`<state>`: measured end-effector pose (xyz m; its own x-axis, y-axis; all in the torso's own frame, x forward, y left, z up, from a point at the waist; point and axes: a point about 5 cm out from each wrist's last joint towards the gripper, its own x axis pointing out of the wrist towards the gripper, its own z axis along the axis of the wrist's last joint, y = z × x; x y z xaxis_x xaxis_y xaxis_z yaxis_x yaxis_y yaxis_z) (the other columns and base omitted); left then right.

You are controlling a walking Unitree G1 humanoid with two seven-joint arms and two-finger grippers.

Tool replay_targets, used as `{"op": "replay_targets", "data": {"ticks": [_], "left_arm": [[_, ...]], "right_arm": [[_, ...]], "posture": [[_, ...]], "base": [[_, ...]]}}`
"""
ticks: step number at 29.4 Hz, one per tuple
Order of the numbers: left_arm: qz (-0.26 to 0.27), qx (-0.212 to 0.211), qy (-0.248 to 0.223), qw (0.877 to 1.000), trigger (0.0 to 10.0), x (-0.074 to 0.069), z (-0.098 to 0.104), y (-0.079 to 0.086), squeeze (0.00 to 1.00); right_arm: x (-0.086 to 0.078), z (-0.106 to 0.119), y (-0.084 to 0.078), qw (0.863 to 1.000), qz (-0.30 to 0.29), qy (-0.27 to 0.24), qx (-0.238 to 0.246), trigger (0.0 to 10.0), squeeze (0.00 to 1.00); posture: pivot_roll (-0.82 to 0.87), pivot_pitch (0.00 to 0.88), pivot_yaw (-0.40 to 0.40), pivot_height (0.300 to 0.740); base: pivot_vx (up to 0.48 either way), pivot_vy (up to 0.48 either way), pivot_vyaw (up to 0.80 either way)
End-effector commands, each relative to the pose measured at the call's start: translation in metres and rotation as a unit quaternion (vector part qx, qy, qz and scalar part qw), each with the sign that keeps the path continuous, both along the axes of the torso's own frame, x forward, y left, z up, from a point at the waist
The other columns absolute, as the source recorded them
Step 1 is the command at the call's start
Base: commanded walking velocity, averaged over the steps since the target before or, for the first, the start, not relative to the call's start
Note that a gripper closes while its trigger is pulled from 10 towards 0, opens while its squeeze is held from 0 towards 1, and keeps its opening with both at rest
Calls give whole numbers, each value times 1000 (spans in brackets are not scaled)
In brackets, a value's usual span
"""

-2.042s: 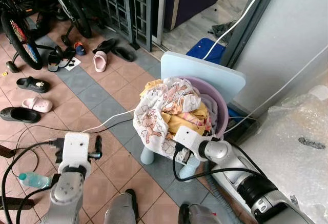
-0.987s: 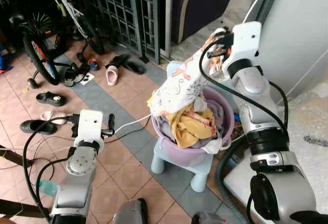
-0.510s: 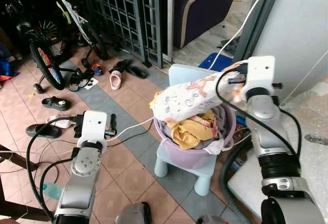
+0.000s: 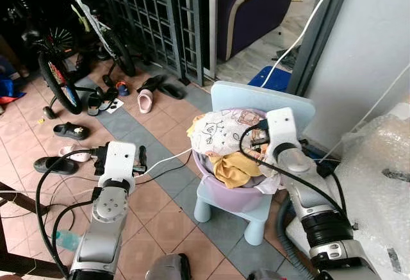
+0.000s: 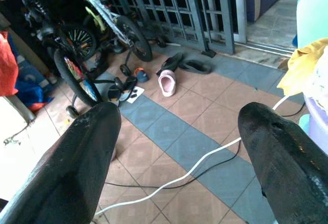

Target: Clothes washing

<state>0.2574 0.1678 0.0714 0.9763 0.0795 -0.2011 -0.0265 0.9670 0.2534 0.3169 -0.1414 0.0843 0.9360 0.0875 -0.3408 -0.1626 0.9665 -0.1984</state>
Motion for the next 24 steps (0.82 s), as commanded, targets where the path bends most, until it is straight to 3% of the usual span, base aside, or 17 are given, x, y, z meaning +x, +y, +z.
{"op": "replay_targets", "data": {"ticks": [1,4,6,8,9,12,16,18,19,20,21,24], "left_arm": [[-8,-2,-3,1000,10000,1,3,-1,0],[-13,-5,-7,1000,10000,3,6,-2,0],[-13,-5,-7,1000,10000,3,6,-2,0],[-17,-12,-13,1000,10000,7,10,-3,0],[-17,-12,-13,1000,10000,7,10,-3,0],[-19,-12,-21,1000,10000,13,15,-5,0],[-19,-10,-29,999,10000,16,20,-7,0],[-19,-13,-35,999,10000,19,24,-11,0],[-19,-17,-35,999,10000,21,22,-15,0],[-20,-18,-34,999,10000,21,21,-17,0],[-24,-22,-32,999,10000,22,18,-22,0],[-27,-25,-33,999,10000,24,18,-27,0]], "right_arm": [[5,19,2,998,-3,-45,31,10000,0],[9,36,4,994,-6,-91,61,10000,0],[9,36,4,994,-6,-91,61,10000,0],[13,67,8,982,7,-168,83,10000,0],[13,67,8,982,7,-168,83,10000,0],[19,123,16,954,37,-284,89,10000,0],[22,165,21,929,58,-357,81,10000,0],[27,204,23,903,64,-418,79,10000,0],[32,237,25,880,66,-465,70,10000,0],[34,252,25,870,66,-485,67,10000,0],[37,278,24,851,62,-518,61,10000,0],[38,294,21,839,56,-539,57,10000,0]], "posture": [[-12,2,93,740],[-15,0,95,740],[-15,0,95,740],[-17,7,101,740],[-17,7,101,740],[-25,17,113,740],[-43,23,117,740],[-53,22,114,740],[-63,8,109,740],[-66,0,109,740],[-70,0,104,740],[-70,0,99,740]], "base": [[0,0,0],[0,0,0],[0,0,0],[0,0,0],[0,0,0],[0,0,0],[0,-259,0],[0,0,0],[0,0,0],[0,0,0],[0,0,0],[0,0,0]]}}
